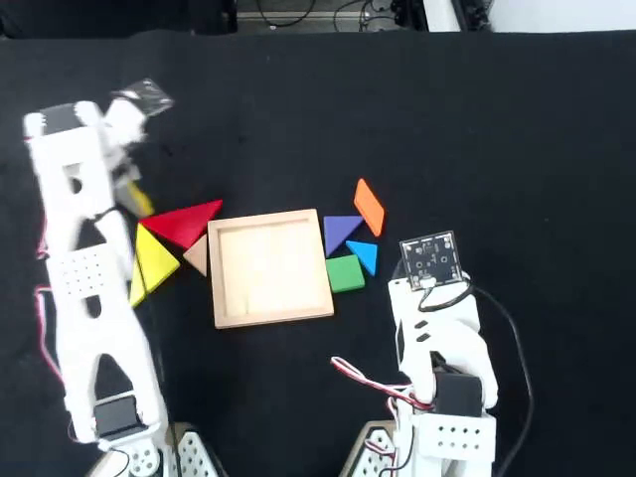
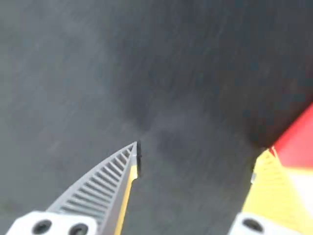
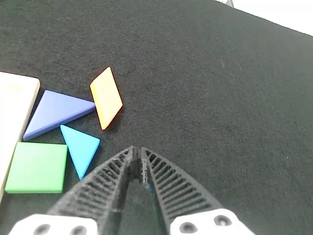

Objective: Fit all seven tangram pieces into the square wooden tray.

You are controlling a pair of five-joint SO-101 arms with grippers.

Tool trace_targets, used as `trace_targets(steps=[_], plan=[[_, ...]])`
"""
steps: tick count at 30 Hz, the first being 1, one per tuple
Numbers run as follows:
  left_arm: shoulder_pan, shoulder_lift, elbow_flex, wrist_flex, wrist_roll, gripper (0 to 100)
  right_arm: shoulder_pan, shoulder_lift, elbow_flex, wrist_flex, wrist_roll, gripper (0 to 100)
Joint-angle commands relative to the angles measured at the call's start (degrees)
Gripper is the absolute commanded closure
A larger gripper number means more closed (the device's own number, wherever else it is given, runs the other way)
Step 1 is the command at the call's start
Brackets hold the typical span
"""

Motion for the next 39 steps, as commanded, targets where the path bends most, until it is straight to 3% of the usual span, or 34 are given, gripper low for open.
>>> trace_targets(steps=[1, 7, 11, 19, 24, 26, 29, 34, 39], plan=[[-5.41, -1.41, -9.45, 2.81, -4.40, 64, 0.70, -1.80, -0.04, 0.00, -0.35, 98.4], [-0.84, -4.57, -8.92, 2.99, 7.74, 64, 0.62, -1.80, -0.04, -0.09, -0.35, 98.4], [5.23, -9.05, 0.84, 2.99, 8.35, 64, 0.70, -1.80, -0.04, 0.00, -0.35, 98.4], [11.30, -29.89, 36.26, 2.99, 7.30, 64, 0.70, -1.80, -0.04, 0.00, -0.26, 98.4], [8.31, -49.93, 59.47, 2.02, 19.08, 64, 0.70, -1.80, -0.04, -0.09, -0.26, 98.4], [6.29, -56.44, 68.35, -2.46, 25.58, 64, 0.70, -1.80, -0.04, -0.09, -0.26, 98.4], [4.00, -63.38, 84.53, -15.65, 33.67, 63, 0.70, -1.80, -0.04, 0.00, -0.26, 98.4], [5.76, -72.53, 108.35, -32.18, 38.68, 63, 0.70, -1.80, -0.04, 0.18, -0.26, 98.4], [5.76, -76.57, 117.67, -43.60, 40.35, 63, 0.70, -1.80, -0.04, 0.18, -0.26, 98.4]])
